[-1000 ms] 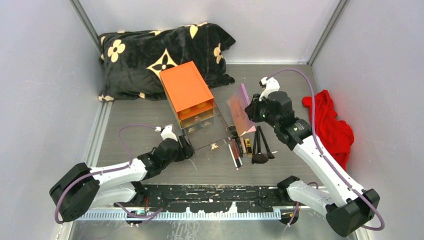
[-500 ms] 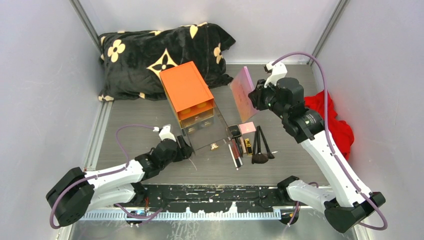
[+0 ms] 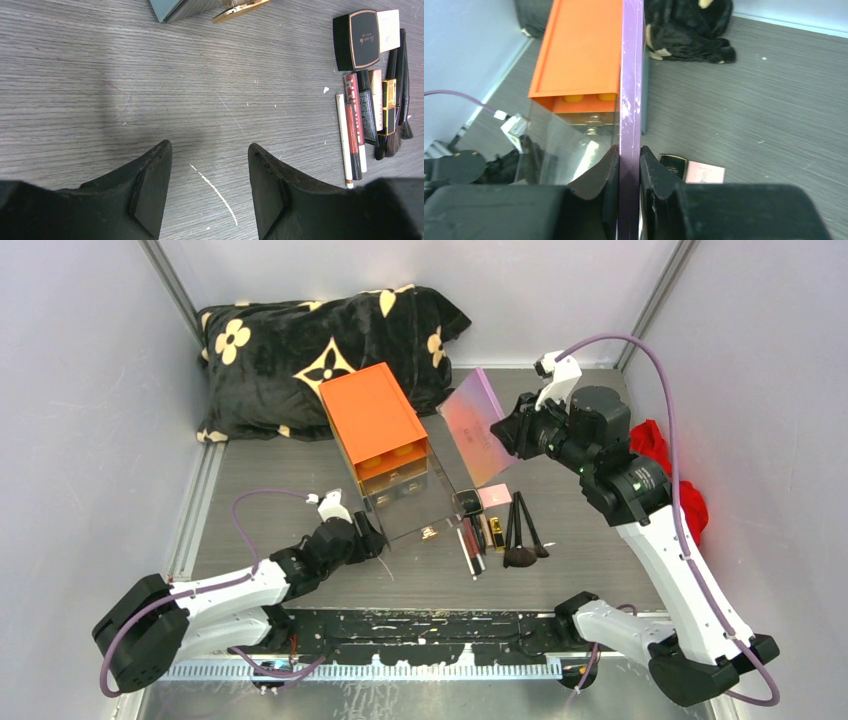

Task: Organize the makeup
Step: Place the makeup in the drawer.

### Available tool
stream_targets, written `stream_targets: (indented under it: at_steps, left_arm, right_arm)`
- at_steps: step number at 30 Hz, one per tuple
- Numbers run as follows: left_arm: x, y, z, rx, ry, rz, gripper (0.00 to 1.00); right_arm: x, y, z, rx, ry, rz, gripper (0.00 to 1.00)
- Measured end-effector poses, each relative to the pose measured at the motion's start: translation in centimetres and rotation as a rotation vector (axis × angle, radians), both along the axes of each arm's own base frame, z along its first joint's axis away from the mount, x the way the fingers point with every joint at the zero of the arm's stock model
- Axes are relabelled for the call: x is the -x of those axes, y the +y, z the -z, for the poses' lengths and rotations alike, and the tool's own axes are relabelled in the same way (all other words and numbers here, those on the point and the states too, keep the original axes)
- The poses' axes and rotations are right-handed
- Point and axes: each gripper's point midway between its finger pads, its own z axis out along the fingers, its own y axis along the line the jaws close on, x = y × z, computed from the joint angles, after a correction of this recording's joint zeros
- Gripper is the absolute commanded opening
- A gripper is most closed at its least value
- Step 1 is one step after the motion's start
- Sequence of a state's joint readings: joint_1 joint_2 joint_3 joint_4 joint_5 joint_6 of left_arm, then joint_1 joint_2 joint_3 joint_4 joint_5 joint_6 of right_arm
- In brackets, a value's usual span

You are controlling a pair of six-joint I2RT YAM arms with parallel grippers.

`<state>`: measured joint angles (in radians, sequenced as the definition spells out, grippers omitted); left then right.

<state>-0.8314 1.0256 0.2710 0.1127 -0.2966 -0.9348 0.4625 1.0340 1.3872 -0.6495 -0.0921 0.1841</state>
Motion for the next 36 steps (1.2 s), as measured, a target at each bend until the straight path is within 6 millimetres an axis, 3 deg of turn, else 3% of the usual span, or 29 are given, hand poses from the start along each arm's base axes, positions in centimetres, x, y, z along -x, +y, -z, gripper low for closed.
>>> stream_targets:
  at_steps: [10,21,36]
  left_arm:
    - [-0.1,-0.1,-0.1,-0.006,0.001,0.004,0.58]
    - [-0.2,-0.2,-0.6,-0.014,-0.015,0.016,0.58]
    - [-0.3,-0.2,-1.1,-0.015,-0.033,0.027,0.58]
  right_arm:
    - [3.3,3.0,0.1,-0.185,0.113,-0.15,0.01]
    - [5.6,4.7,-2.8,-0.394,0.172,-0.222,0.01]
    - [6.8,6.4,2.9,-0.555,0.493,-0.193,0.01]
